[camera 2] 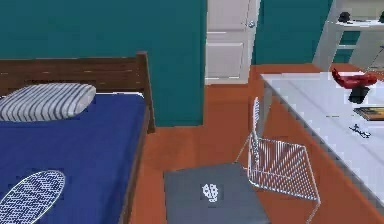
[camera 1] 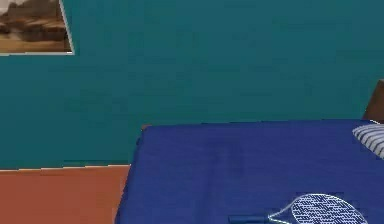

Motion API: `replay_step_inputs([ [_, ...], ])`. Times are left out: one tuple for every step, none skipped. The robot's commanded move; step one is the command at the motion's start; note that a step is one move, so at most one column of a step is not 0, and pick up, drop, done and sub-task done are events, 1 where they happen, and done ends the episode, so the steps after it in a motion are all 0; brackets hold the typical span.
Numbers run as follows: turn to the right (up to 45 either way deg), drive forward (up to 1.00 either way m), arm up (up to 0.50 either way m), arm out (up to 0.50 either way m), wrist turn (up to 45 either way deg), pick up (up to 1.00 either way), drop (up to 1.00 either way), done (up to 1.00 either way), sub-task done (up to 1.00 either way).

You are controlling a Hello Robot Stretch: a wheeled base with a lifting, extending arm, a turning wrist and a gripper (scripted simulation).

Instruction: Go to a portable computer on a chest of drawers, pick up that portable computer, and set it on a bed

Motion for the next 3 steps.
replay_step_inputs([
  [45.0,0.00,0.00,0.00,0.0,0.00,0.00,0.00,0.00],
  [36.0,0.00,0.00,0.00,0.0,0.00,0.00,0.00,0.00],
  [-45.0,0.00,0.00,0.00,0.0,0.00,0.00,0.00,0.00],
])
